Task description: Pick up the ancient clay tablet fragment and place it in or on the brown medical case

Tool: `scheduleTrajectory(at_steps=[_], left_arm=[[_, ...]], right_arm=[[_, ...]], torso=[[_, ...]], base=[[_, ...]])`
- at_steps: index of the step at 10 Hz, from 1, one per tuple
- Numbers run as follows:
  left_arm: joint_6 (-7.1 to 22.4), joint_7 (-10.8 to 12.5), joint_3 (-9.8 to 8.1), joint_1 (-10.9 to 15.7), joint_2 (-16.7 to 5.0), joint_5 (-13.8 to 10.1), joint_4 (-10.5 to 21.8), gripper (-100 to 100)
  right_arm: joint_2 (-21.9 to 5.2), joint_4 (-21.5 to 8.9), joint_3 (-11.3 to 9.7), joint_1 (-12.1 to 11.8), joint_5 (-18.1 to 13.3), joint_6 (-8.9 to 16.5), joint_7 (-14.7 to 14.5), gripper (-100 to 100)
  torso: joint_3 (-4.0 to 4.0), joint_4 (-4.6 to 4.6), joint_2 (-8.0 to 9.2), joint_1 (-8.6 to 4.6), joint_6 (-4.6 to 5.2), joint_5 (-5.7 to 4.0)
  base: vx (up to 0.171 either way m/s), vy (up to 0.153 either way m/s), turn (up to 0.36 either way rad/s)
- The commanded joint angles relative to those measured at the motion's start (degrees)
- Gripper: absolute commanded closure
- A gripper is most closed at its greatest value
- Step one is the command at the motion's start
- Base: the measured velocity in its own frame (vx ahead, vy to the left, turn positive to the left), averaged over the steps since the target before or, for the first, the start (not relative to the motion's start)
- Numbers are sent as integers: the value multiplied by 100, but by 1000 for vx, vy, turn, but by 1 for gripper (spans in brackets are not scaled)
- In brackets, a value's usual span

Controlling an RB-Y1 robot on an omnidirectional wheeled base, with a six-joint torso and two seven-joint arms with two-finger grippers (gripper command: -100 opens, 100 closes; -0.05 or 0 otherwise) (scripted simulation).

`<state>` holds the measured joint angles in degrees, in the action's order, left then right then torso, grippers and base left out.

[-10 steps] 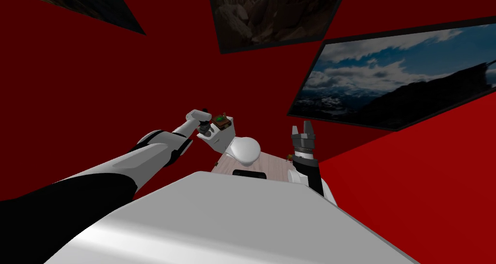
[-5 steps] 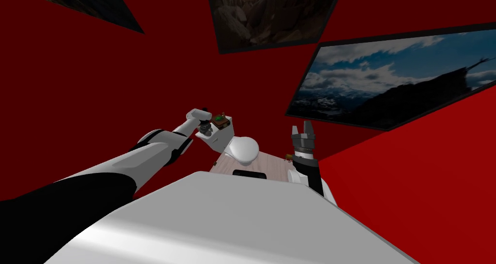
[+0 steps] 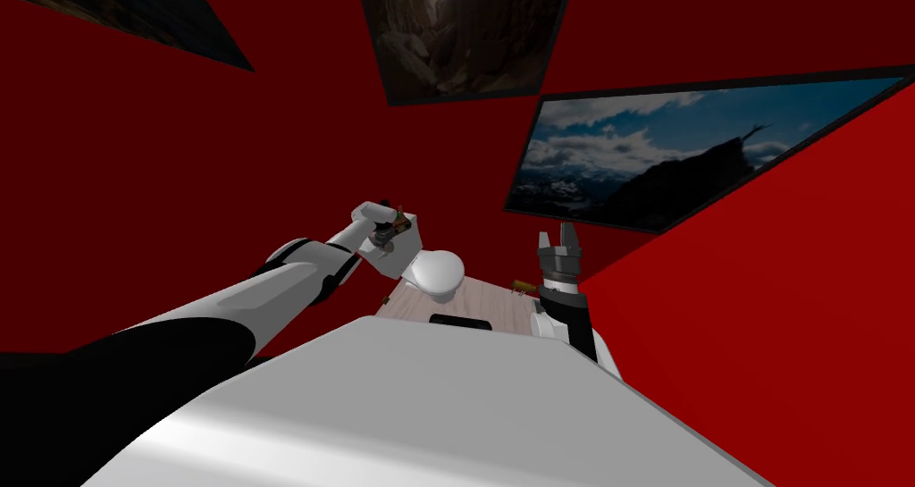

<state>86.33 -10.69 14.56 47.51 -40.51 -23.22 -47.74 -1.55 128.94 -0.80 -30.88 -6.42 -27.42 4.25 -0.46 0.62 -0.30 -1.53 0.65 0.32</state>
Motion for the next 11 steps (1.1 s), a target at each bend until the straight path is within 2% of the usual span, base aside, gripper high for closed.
scheduleTrajectory(at_steps=[1, 4, 5, 8, 10, 11], left_arm=[[29, -89, 82, 77, 36, 62, 18, 100], [110, -290, 269, 262, 20, 225, 81, 100], [168, -438, 405, 398, -23, 356, 130, 100], [251, -707, 658, 647, -148, 620, 211, 100], [259, -879, 838, 824, -286, 838, 223, 100], [210, -911, 903, 891, -380, 939, 154, 100]], right_arm=[[0, 0, 0, 0, 0, 0, 0, 0], [-1, 0, 1, 0, 0, 0, 0, 0], [-1, 0, 1, 0, 0, 0, 0, 0], [-1, 0, 1, 0, 0, 0, 0, 0], [-1, 0, 1, 0, 0, 0, 0, 0], [-2, 0, 2, -1, 0, 0, 0, 0]], torso=[[0, 0, 0, 0, 0, 0], [9, -3, 16, 26, -7, 0], [11, -5, 20, 28, -8, -1], [4, -6, 1, 19, -5, -12], [7, -8, 6, 46, -9, -8], [7, -10, 5, 69, -11, -4]], base=[[-39, -236, -60], [-60, -201, -46], [-34, -249, -55], [-8, -199, -36], [-9, -101, -28], [43, 29, -41]])
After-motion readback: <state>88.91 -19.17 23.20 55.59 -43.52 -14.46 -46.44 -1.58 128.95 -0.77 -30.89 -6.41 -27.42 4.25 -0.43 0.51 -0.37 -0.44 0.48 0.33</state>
